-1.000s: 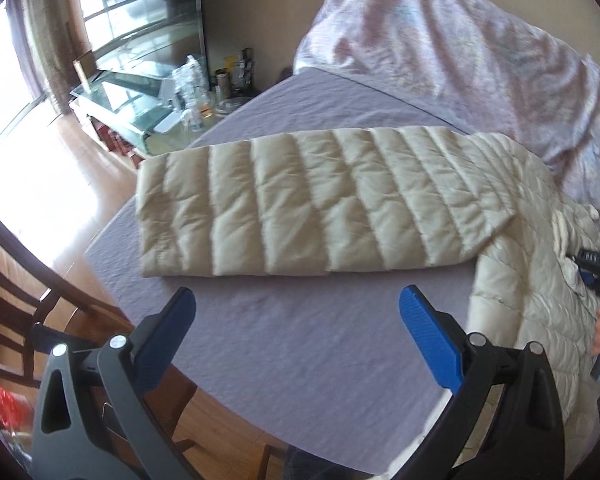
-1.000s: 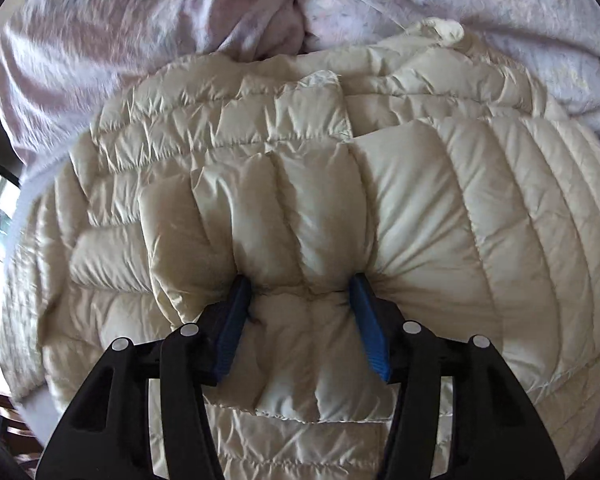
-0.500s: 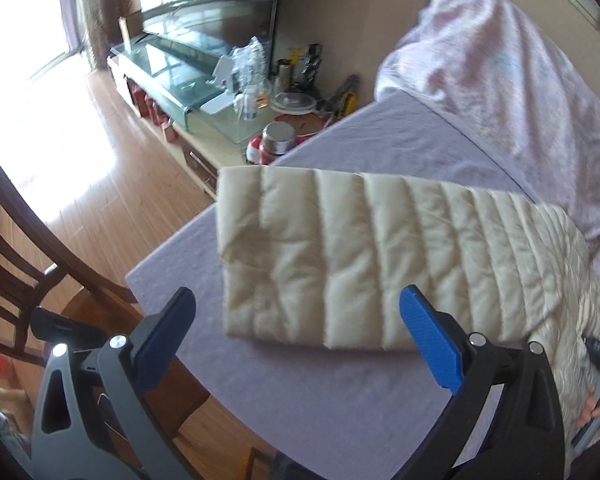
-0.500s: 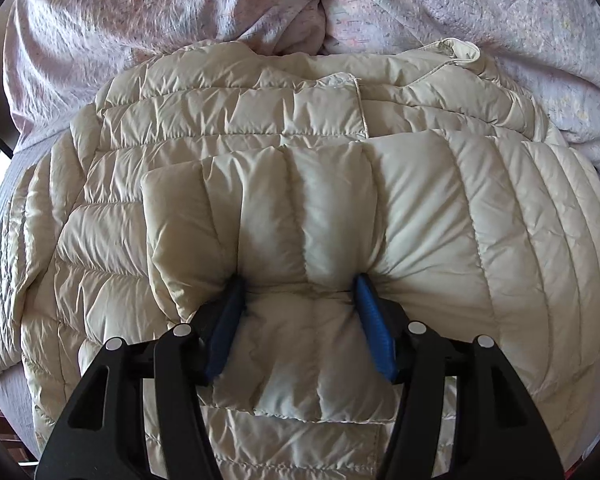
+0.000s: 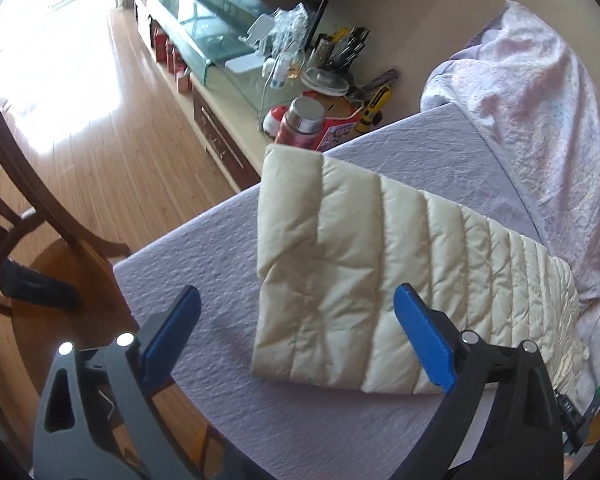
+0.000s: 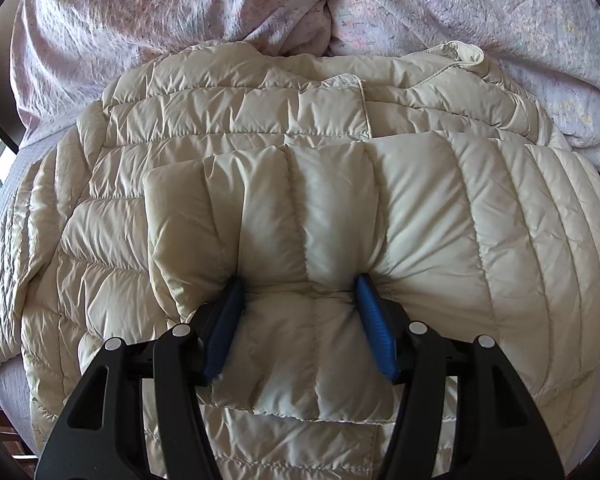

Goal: Fold large clothes
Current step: 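Grasp the other sleeve cuff with the left gripper and lift it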

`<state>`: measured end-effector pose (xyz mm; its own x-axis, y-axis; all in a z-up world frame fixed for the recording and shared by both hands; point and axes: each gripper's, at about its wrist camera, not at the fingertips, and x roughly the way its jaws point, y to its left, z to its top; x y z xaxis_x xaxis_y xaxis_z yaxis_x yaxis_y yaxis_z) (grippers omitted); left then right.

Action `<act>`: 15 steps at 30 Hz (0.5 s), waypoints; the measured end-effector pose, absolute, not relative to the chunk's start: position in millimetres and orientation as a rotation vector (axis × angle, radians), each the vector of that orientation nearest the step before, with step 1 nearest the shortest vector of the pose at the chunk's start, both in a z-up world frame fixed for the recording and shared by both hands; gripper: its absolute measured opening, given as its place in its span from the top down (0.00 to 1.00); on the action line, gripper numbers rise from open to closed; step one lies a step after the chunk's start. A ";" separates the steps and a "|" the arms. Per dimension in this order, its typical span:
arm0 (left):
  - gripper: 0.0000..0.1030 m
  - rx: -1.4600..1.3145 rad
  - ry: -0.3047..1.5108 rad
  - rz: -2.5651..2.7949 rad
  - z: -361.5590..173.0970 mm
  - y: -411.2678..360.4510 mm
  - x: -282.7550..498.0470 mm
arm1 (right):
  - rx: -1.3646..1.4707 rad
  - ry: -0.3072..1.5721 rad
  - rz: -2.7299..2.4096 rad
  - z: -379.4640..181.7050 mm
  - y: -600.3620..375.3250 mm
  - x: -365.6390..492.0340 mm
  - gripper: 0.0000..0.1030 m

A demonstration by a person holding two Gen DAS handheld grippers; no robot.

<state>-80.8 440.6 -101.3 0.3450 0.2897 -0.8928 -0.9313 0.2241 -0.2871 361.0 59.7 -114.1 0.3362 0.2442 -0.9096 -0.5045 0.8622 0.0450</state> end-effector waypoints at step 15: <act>0.47 -0.965 0.813 0.998 -101.4 442.1 -72.9 | -0.262 1.122 0.501 -113.6 59.0 359.3 0.41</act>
